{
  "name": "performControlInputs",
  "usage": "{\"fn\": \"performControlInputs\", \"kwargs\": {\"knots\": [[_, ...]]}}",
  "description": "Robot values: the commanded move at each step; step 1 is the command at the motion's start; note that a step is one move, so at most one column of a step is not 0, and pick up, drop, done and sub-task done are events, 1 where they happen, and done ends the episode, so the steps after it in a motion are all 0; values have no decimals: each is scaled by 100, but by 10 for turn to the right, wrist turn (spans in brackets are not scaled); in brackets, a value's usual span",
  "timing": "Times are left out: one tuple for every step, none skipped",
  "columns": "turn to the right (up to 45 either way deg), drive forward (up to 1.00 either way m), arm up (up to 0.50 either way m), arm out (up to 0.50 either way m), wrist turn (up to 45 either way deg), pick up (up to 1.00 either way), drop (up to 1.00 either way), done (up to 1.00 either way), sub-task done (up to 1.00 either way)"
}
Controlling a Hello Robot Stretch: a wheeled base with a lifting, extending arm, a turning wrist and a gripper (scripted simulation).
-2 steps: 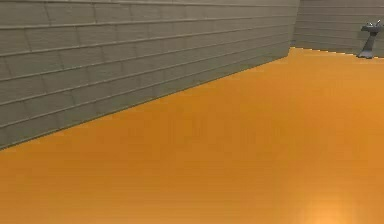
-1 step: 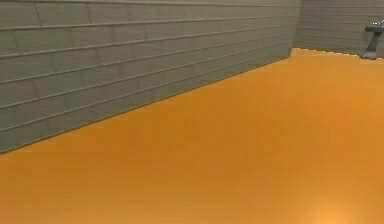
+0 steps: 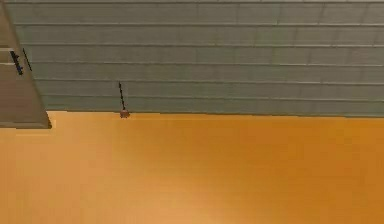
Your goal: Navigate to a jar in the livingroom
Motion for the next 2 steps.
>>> {"fn": "performControlInputs", "kwargs": {"knots": [[-360,0,0,0,0,0,0,0,0],[0,35,0,0,0,0,0,0,0]]}}
